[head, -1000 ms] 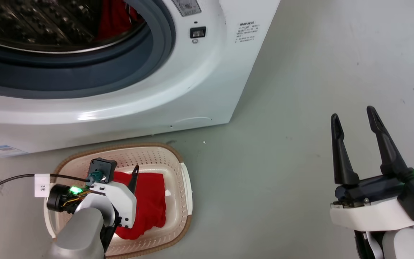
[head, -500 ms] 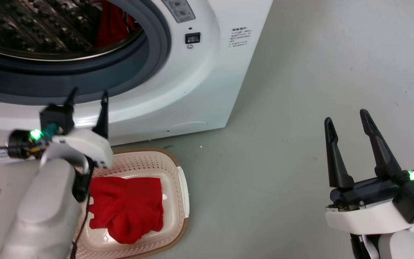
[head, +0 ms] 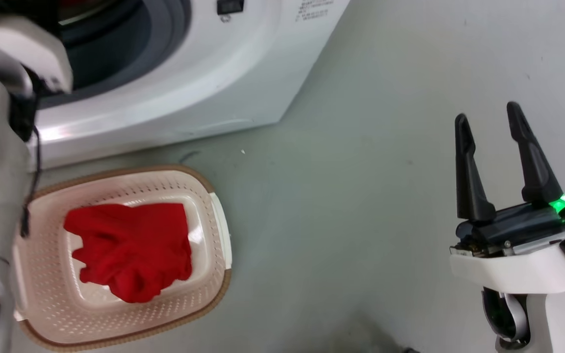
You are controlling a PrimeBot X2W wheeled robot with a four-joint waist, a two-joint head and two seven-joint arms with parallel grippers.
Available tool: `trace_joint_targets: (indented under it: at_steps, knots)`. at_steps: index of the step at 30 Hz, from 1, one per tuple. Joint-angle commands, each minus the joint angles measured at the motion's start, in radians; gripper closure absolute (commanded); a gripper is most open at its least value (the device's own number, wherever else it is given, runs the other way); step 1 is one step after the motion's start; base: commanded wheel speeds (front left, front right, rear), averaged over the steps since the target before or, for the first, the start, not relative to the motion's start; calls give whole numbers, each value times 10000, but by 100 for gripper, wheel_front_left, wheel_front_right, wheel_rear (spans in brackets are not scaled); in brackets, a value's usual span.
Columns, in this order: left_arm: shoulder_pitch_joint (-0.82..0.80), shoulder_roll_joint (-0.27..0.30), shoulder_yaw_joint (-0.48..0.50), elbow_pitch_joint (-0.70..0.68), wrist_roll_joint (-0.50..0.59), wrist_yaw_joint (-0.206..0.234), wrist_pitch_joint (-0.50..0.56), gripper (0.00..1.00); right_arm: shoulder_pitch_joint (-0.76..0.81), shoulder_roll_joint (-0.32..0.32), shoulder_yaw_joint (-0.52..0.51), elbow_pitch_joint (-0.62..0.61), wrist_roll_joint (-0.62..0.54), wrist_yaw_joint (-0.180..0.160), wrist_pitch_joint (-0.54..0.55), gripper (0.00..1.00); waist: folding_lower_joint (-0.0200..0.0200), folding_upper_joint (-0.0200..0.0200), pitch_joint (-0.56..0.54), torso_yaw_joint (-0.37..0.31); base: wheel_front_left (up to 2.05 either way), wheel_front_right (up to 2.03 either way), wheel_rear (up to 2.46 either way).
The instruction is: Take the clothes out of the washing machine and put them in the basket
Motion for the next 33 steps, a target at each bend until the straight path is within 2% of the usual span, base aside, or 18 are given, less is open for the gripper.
trace_joint_targets:
  at_steps: [1,14,22,26,33]
  knots:
    - [-651,162,-66,269,141,-52,94,0,-255,10,28,-92,118,-7,-20,0,0,0,784,-392,0,0,0]
    - [-4860,382,-749,1919,752,-218,1934,0,-870,10,165,-410,816,-7,-20,0,0,0,2750,-1071,0,0,0]
    - [-6655,114,-1179,2923,813,-441,3973,0,-891,10,220,-544,1078,-7,-20,0,0,0,3395,-1229,0,0,0]
    - [-7278,-103,-1139,3440,518,-518,5628,0,-876,10,312,-612,1075,-7,-20,0,0,0,3561,-1243,0,0,0]
    - [-7927,-164,-1384,3620,611,-328,6749,0,-948,10,324,-697,1138,-7,-20,0,0,0,3800,-1301,0,0,0]
